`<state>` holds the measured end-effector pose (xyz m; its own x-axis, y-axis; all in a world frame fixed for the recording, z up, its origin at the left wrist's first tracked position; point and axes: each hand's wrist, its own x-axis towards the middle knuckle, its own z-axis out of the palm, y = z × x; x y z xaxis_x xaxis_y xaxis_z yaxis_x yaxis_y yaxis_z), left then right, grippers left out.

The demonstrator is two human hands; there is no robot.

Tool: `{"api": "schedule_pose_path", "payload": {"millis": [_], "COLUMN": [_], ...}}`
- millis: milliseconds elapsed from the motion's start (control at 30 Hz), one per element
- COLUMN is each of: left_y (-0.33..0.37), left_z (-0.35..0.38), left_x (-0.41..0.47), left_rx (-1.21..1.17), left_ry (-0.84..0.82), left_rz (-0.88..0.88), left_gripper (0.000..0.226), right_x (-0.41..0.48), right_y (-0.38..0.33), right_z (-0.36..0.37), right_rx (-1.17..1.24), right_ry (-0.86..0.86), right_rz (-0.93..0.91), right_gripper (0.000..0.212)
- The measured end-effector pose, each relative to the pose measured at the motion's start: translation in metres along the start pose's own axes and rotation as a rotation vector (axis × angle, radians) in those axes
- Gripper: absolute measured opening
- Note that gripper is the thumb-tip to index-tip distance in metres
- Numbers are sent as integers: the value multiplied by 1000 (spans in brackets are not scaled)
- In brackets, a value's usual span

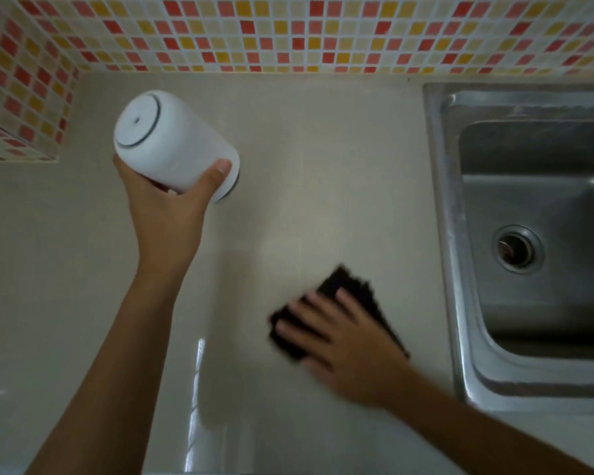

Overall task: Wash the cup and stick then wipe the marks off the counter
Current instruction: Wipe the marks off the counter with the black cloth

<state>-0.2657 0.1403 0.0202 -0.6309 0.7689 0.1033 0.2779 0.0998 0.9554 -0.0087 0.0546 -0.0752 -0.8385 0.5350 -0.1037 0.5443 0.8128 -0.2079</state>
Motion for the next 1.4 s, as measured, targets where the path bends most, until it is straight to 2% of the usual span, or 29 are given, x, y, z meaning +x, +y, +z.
{"api": "schedule_pose_path", "payload": {"millis": [133,200,300,367,533,600,733,800,967,1033,1200,1267,1333,1400], "left_y": [0,1,3,4,3,2,-7,-14,-26,-28,-35,-41,-46,-45], "left_z": [2,3,6,8,19,29,52,63,76,77,72,70,67,67], "left_x": [-13,-20,-31,-37,-47,-55,-72,-81,-96,-98,-97,-110,-141,-178], "left_rx": [18,17,14,9,17,6,2,27,39,38,66,145,256,292], "left_ry": [-45,-48,-42,-40,-48,-58,-126,-170,-266,-278,-341,-294,-100,-11], "left_rz": [-4,5,19,20,19,5,-37,-26,60,76,77,54,-67,-89], "left_gripper": [91,91,91,91,92,90,92,97,95,94,104,107,90,57], "right_x": [61,101,144,150,84,32,-58,-72,-46,-31,-20,-21,-26,-37], "right_y": [114,162,173,140,11,-29,-40,-17,44,55,56,58,63,71], "right_z": [-24,-41,-49,-42,-9,0,9,9,-8,-11,-17,-21,-28,-32], "right_rx": [-57,-21,29,14,85,103,87,49,43,29,66,200,494,614], "right_ry": [163,187,183,193,171,81,-17,-2,107,118,100,147,267,404], "right_rz": [405,609,813,773,383,248,107,129,508,597,617,604,614,621], "right_gripper": [51,53,55,56,54,53,55,55,54,54,58,58,50,43]}}
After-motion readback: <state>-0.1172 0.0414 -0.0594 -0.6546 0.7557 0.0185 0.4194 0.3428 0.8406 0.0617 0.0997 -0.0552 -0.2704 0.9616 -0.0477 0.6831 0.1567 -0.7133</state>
